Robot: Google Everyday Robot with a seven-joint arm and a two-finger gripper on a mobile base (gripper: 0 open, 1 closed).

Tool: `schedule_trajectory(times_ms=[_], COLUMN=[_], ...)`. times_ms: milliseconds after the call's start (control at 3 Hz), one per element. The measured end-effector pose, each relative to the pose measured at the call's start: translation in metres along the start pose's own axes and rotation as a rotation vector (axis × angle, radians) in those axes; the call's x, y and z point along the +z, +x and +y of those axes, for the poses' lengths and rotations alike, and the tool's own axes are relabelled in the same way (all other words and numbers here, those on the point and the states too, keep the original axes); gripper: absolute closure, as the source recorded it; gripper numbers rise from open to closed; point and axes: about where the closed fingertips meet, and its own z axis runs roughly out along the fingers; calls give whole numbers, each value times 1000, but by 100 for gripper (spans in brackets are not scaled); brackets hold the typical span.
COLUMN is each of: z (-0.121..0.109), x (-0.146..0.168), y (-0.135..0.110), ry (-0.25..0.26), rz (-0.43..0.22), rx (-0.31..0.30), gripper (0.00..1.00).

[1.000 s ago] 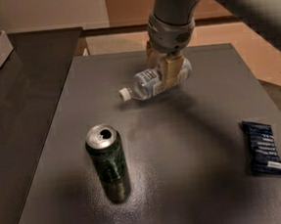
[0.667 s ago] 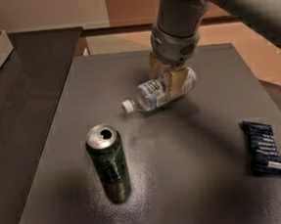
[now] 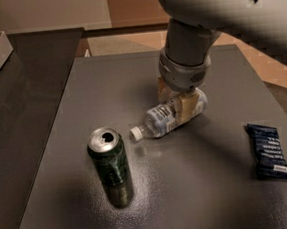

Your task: Move blue plastic bottle near green can

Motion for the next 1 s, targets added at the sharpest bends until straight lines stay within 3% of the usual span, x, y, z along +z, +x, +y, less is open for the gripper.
schedule_trajectory(times_ms=[333,1000], z=[18,31], x=[4,5], y=[-5,-11], ry=[-24,-68], rz=[-11,-63], rx=[-19,-32], gripper=[82,35])
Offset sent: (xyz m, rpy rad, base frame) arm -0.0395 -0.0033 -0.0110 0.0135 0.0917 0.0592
